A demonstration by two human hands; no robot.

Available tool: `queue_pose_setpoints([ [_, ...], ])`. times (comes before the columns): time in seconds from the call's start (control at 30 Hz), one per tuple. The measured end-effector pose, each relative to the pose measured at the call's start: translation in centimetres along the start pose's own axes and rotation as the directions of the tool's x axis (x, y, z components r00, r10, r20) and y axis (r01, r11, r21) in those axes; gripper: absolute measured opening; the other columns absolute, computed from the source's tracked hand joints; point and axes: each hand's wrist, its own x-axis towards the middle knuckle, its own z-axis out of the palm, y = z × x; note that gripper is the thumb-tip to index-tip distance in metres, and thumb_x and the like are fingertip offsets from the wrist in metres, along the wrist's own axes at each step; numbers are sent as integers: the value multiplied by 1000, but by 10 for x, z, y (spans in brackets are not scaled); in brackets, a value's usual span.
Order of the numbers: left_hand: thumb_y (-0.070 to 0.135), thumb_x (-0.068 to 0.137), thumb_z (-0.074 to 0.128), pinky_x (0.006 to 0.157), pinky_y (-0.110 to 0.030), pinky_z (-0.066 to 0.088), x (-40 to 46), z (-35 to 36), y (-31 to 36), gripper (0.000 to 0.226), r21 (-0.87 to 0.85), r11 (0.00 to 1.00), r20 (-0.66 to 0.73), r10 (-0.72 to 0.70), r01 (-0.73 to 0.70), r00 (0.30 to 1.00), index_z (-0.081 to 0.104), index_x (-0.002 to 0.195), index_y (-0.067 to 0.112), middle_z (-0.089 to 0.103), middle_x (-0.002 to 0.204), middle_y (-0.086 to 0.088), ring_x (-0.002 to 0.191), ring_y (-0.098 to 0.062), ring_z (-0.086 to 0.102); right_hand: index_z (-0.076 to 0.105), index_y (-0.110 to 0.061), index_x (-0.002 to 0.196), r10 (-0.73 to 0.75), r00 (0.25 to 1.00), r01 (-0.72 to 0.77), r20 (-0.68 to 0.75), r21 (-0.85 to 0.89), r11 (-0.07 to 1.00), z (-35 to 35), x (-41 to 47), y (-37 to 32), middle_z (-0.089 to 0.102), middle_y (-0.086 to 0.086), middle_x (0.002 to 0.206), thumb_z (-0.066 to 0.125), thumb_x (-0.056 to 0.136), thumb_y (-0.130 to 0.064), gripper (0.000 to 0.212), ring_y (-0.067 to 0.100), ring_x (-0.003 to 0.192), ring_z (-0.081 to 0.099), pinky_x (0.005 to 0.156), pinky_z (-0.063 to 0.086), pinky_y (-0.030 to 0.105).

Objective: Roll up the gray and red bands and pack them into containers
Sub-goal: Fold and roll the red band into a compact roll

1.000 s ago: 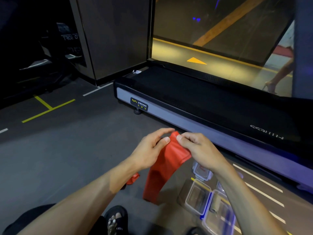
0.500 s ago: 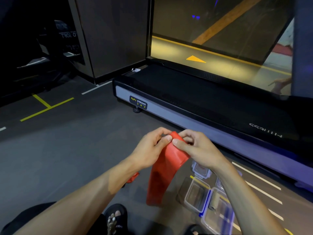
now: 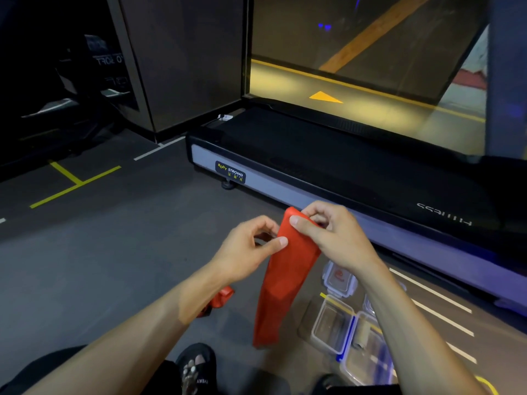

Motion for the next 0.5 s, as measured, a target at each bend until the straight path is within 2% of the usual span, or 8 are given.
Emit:
queue_pose_setpoints([
  [0.07, 19, 90, 78, 82, -30, 54, -2, 0, 0, 14, 15, 1000, -27, -12, 13, 1000, 65, 85, 20, 72, 82, 10, 78, -7, 66, 68, -21, 83, 14, 1000, -14, 1, 18, 1000, 0, 1, 0, 73, 0, 70, 73, 92, -41, 22, 22, 60, 65, 61, 50, 40],
  [0.17, 17, 92, 75, 82, -30, 52, -2, -2, 3, 12, -55, 998, 25, -36, 38, 999, 65, 86, 13, 71, 83, 3, 78, -11, 65, 70, -18, 81, 59, 998, -59, 4, 81, 995, -1, 1, -1, 72, -3, 67, 74, 93, -35, 21, 10, 56, 59, 61, 45, 30],
  [0.23, 14, 96, 70, 82, -29, 49, -2, -2, 4, 7, -124, 990, 88, -50, 61, 995, 65, 90, 12, 67, 84, -2, 80, -13, 60, 70, -16, 80, 91, 996, -92, 13, 124, 988, -2, 1, 0, 71, -2, 66, 74, 93, -35, 23, 9, 58, 57, 64, 44, 30],
  [0.33, 10, 98, 65, 84, -28, 48, -3, -1, 4, 2, -156, 985, 108, -53, 69, 993, 66, 98, 7, 65, 87, -8, 83, -15, 58, 71, -15, 80, 112, 993, -116, 32, 179, 977, -3, 1, 0, 71, -1, 67, 74, 94, -35, 25, 9, 60, 57, 65, 44, 32],
  [0.43, 8, 97, 68, 88, -19, 50, -2, -3, 1, 13, -125, 990, 31, -65, 68, 997, 67, 110, 8, 71, 100, -13, 92, -13, 67, 71, -16, 80, 117, 993, -118, 17, 194, 974, -2, 2, -1, 71, -1, 69, 73, 94, -36, 25, 8, 61, 59, 66, 44, 30],
  [0.5, 11, 93, 73, 86, -12, 48, -2, -4, 1, 16, -48, 997, -29, -56, 54, 998, 68, 108, 12, 73, 105, -6, 99, -12, 70, 71, -15, 82, 127, 992, -122, -13, 195, 973, 0, 4, 0, 72, 1, 70, 74, 93, -38, 26, 8, 62, 60, 66, 44, 30],
])
